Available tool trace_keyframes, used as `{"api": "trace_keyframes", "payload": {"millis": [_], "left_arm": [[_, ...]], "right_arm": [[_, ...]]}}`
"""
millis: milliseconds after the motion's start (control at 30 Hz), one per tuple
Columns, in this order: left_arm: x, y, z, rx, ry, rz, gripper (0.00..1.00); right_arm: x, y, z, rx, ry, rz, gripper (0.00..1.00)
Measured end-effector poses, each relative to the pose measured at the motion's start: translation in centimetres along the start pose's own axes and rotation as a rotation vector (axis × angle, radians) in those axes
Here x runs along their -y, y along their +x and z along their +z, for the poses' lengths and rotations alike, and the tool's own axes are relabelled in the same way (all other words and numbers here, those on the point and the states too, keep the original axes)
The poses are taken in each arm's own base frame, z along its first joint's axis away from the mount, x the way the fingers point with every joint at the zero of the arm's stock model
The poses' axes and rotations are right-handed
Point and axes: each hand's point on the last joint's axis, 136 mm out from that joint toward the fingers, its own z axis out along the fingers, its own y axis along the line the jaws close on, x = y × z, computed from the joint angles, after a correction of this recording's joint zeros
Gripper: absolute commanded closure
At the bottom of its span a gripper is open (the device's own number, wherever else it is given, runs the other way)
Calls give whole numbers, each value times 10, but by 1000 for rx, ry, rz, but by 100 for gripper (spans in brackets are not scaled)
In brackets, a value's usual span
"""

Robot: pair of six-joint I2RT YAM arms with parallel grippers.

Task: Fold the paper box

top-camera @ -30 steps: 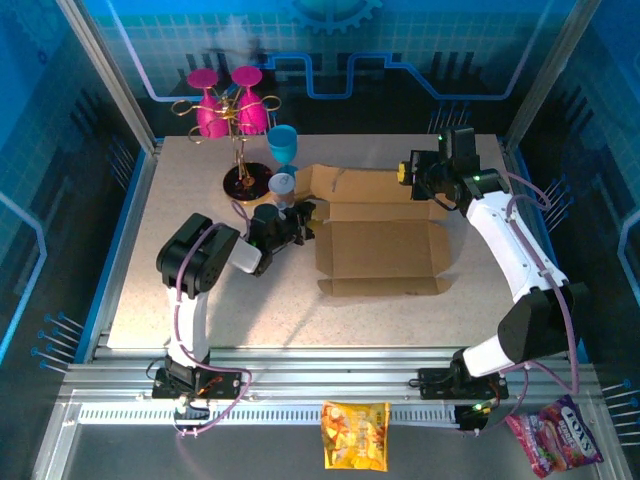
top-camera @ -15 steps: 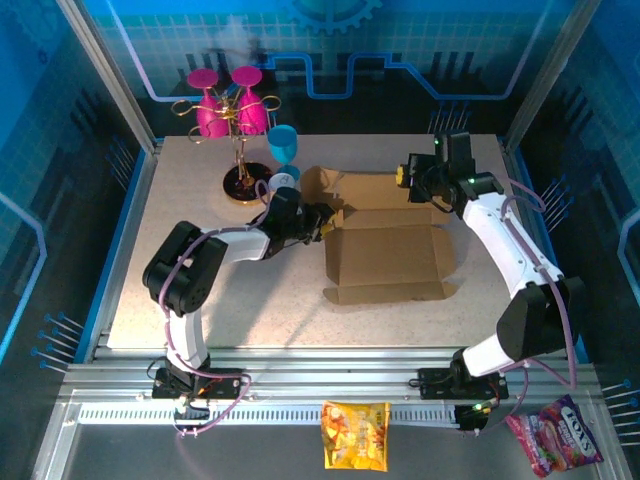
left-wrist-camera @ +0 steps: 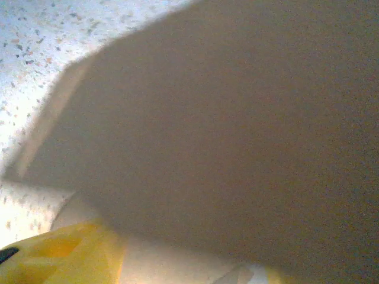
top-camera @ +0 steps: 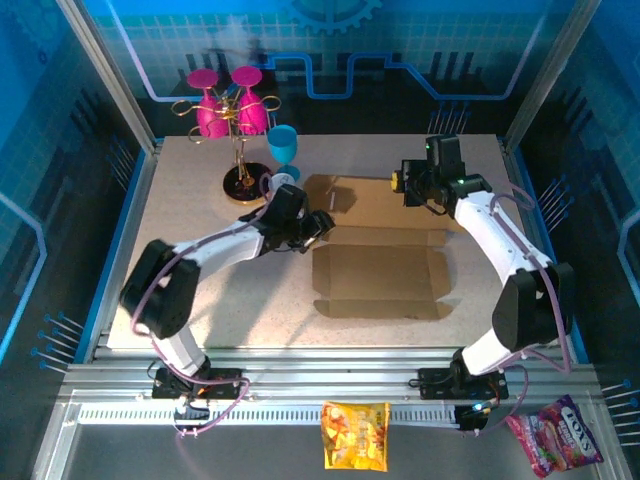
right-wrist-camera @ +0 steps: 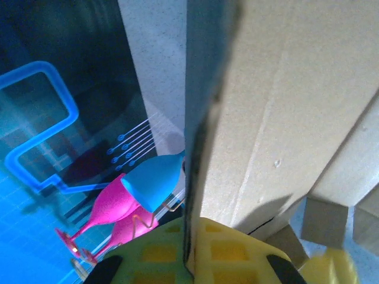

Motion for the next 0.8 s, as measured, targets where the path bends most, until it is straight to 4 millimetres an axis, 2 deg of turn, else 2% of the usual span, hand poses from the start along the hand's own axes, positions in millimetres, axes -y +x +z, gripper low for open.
{"api": "trace_keyframes", "payload": {"millis": [100, 200, 300, 367, 433, 500, 667, 800], "left_arm": [[17, 1, -43, 33, 62, 29, 38], [22, -7, -88, 81, 108, 31, 42], [12, -36, -118, 154, 118, 4, 52], [-2, -55, -124, 189, 92, -7, 57], [-17, -69, -120, 192, 36, 6, 61], [-26, -79, -104, 163, -26, 57, 62], [-43, -94, -60, 87, -124, 173, 59], [-58, -102, -37, 60, -180, 218, 59]], "right_arm": [[6, -6, 14, 10, 22, -11, 100], [9, -10, 23, 19, 35, -24, 100], [10, -11, 29, 20, 36, -31, 100], [10, -11, 31, 19, 35, -36, 100], [11, -10, 32, 16, 34, -45, 100], [12, -8, 33, 12, 36, -51, 100], [14, -6, 36, 4, 29, -63, 100], [16, -6, 37, -4, 30, -79, 100]]}}
